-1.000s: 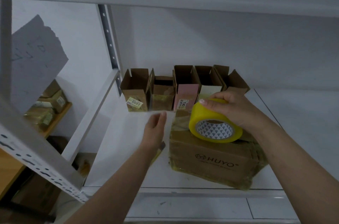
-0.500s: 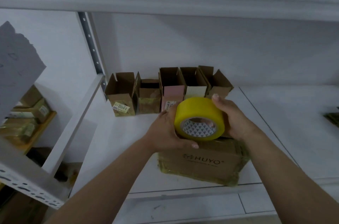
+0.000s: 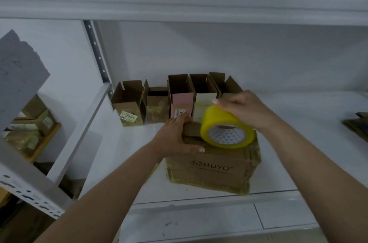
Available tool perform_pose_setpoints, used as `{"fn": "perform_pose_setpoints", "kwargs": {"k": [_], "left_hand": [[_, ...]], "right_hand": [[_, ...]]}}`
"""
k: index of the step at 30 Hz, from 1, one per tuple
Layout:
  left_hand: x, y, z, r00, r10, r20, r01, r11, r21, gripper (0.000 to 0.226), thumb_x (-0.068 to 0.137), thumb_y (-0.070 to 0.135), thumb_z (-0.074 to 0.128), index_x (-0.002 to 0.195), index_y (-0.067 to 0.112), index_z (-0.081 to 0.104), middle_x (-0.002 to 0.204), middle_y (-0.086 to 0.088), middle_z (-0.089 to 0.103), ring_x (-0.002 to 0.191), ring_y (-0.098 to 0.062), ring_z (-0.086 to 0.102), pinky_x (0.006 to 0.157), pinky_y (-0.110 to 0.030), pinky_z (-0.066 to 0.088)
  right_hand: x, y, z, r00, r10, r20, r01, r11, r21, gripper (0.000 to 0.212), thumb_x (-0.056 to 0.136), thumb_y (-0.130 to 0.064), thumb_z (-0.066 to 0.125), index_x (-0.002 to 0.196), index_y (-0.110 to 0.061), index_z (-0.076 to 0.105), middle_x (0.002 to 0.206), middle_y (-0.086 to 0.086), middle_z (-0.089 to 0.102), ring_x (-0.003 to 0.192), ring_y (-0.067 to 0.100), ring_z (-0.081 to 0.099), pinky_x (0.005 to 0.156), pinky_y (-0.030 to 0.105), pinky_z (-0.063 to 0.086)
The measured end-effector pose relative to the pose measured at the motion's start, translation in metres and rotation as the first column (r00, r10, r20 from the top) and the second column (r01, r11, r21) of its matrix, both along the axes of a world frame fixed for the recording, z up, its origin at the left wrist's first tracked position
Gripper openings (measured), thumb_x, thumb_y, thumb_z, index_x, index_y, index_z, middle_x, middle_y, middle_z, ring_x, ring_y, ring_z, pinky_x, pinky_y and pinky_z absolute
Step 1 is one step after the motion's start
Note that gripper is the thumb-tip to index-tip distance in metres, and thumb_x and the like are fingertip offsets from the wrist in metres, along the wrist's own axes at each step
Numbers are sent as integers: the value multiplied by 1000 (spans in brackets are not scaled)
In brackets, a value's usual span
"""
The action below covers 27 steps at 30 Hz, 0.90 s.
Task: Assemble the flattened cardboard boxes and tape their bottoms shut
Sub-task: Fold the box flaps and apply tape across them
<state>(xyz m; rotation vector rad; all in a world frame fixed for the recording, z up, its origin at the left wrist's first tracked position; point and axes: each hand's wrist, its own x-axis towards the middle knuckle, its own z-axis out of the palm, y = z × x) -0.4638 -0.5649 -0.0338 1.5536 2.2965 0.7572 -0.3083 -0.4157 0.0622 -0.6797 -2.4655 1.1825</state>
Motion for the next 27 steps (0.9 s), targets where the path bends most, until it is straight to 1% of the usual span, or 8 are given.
{"fn": "perform_pose_setpoints", "kwargs": {"k": [2,5,8,11,16,21,25,27], "left_hand": [[1,2,0,1000,13,-14,-13,1000,-26,117,53,75,72,146,21,25,142,1,43,128,-19,40,108,-38,35],[5,5,-1,999,15,-42,-17,999,-29,116,56,75,72,147,22,24,143,1,43,129,-20,40,110,-39,34],[6,4,1,999,5,-54,-7,999,-47,112,59,74,71,147,22,24,143,1,43,129,-21,40,109,-37,32],[7,5,7,995,-35,-94,27,996,-83,108,62,74,68,145,20,27,142,-2,43,128,-21,41,108,-35,31],[11,9,23,981,-111,-158,73,971,-228,103,72,67,67,151,18,22,153,-5,32,137,-23,32,115,-40,23],[42,33,33,958,-168,-233,121,972,-204,123,65,76,66,155,20,5,162,-6,10,149,-24,3,119,-51,-5],[52,40,12,957,-202,-208,164,969,-186,129,59,81,66,154,19,6,160,-5,16,148,-22,9,119,-54,-1],[51,40,6,945,-204,-256,158,969,-189,136,50,91,55,154,17,10,160,-3,16,147,-21,11,120,-53,1]], "right_hand": [[13,13,7,996,-28,80,20,995,102,59,74,-62,66,51,-12,46,54,10,40,52,24,44,60,33,36],[23,18,9,990,-51,129,34,992,124,67,53,-83,58,48,-18,40,53,11,38,55,21,44,64,33,36],[26,13,8,992,-49,115,38,994,99,70,53,-84,55,51,-14,47,55,18,44,56,23,48,65,35,40],[33,15,7,994,-88,66,88,996,2,56,60,-72,61,49,-17,67,64,9,65,66,22,65,72,36,51],[37,18,5,998,-60,34,61,997,-40,42,63,-62,68,66,-20,73,71,2,71,72,19,69,70,32,53],[35,17,8,999,-15,49,18,998,-54,44,61,-62,68,59,-19,69,62,-1,68,62,15,67,64,28,50],[45,30,6,998,-53,-30,46,983,-179,65,62,-65,65,90,-8,76,91,13,73,88,27,70,89,38,53],[52,35,-6,992,-83,-92,51,949,-310,66,66,-64,64,93,-5,75,97,22,71,95,34,69,100,48,49]]}}
